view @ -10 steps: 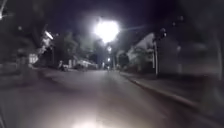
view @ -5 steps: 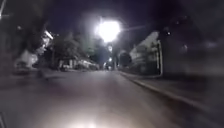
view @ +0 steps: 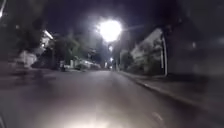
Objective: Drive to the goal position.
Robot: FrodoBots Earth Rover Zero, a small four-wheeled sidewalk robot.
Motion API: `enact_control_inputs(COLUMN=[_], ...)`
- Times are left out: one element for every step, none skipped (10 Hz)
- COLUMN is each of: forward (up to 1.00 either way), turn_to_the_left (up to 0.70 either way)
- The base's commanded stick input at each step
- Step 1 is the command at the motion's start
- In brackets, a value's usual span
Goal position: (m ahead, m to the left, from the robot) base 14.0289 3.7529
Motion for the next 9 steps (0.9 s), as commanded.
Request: enact_control_inputs(forward=[0.7, 0.7, 0.7, 0.7, 0.7, 0.7, 0.7, 0.7, 0.7], turn_to_the_left=[0.0, 0.0, 0.0, 0.0, 0.0, 0.0, 0.0, 0.0, 0.0])
